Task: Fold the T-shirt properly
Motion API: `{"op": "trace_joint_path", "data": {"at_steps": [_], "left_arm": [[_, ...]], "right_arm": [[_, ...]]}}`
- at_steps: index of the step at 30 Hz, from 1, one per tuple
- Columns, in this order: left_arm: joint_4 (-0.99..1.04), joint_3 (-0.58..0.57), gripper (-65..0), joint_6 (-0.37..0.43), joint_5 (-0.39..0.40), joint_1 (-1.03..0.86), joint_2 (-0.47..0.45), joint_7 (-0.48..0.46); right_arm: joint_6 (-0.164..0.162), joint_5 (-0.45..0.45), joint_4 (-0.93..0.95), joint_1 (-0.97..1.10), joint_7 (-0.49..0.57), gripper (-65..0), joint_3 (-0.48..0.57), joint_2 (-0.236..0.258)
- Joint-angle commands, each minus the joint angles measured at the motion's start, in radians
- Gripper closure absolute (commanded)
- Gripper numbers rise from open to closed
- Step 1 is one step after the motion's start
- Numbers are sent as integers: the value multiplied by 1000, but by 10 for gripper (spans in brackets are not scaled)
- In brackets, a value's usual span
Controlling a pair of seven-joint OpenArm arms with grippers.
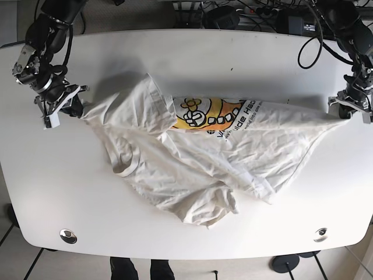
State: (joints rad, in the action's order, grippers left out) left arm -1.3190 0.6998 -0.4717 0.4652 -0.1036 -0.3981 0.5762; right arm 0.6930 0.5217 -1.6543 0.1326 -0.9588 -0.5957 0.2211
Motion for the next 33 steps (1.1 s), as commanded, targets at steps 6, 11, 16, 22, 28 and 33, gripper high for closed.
{"op": "trace_joint_path", "data": {"at_steps": [6,11,16,22,28,33], "left_arm": [[-58,77,0,6,11,-87,-29,-32],[-55,77,0,-29,7,-92,-31,-32],[-61,73,0,-100,5,-126,-32,-26],[-60,45,-350,-101,-142,-61,-31,-26],[-204,17,-403,-212,-84,-25,-37,-26],[-129,-216,-404,-193,-108,222,-32,-25]], "right_arm": [[5,12,-20,108,80,-21,-8,10],[5,10,-53,170,82,-21,-8,-18],[5,1,-60,195,82,-21,-48,-67],[3,-1,-65,193,80,-21,-65,-81],[4,5,-65,221,82,-21,-66,-87],[5,5,-65,220,82,-21,-65,-87]]}}
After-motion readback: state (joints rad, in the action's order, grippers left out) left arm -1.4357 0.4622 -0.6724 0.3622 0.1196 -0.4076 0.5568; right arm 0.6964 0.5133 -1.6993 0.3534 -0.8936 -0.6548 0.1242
